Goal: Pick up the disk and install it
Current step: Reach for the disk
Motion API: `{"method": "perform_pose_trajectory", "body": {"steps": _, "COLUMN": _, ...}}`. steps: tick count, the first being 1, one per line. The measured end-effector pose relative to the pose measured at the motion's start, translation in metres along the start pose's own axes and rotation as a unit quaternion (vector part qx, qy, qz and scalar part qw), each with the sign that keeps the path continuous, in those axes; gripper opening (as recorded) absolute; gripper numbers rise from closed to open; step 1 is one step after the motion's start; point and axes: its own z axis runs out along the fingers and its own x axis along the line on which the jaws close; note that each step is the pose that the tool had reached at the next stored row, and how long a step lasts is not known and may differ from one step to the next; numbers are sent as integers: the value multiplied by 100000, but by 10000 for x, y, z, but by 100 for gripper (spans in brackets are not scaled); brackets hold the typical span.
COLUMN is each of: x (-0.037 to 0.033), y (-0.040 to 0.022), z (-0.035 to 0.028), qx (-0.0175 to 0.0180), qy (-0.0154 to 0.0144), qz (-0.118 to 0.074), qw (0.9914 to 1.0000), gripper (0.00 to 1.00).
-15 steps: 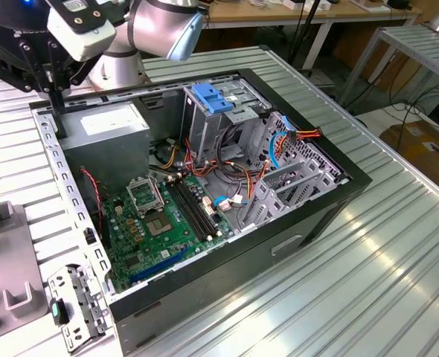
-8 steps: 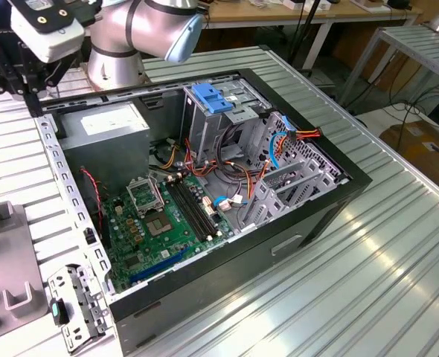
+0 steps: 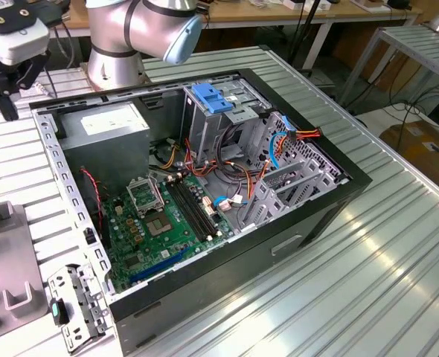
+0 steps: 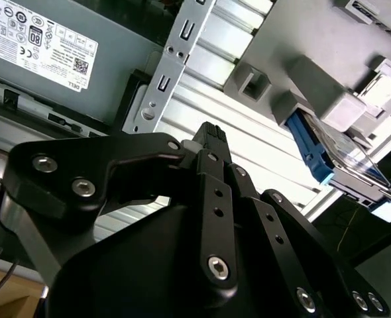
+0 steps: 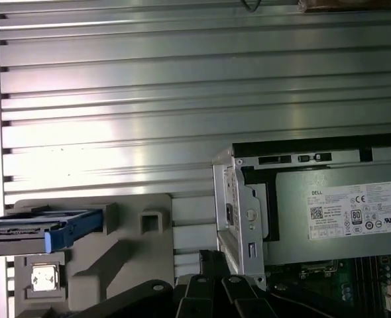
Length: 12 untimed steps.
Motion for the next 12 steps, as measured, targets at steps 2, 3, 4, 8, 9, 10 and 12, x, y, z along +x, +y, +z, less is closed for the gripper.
{"method": "perform_pose_trajectory", "body": {"steps": 2, "x": 89, "y": -2, "z": -2, "qx": 1, "qy": -1, "qz": -2, "qw": 100000, "gripper": 11}}
{"method": "perform_pose_trajectory", "body": {"steps": 3, "x": 113, "y": -3, "z": -4, "qx": 4, "qy": 4, "qz": 1, "qw": 100000, "gripper": 11}}
{"method": "perform_pose_trajectory", "body": {"steps": 4, "x": 135, "y": -4, "z": -4, "qx": 2, "qy": 1, "qz": 4, "qw": 100000, "gripper": 11}}
{"method": "perform_pose_trajectory", "body": {"steps": 8, "x": 143, "y": -5, "z": -4, "qx": 2, "qy": 2, "qz": -4, "qw": 100000, "gripper": 11}}
{"method": "perform_pose_trajectory", "body": {"steps": 9, "x": 144, "y": -5, "z": -4, "qx": 4, "qy": 3, "qz": -3, "qw": 100000, "gripper": 11}}
{"method": "perform_pose_trajectory", "body": {"steps": 10, "x": 144, "y": -5, "z": -4, "qx": 2, "qy": 2, "qz": -2, "qw": 100000, "gripper": 11}}
{"method": "perform_pose_trajectory", "body": {"steps": 12, "x": 147, "y": -5, "z": -4, "qx": 3, "qy": 1, "qz": 0, "qw": 100000, "gripper": 11}}
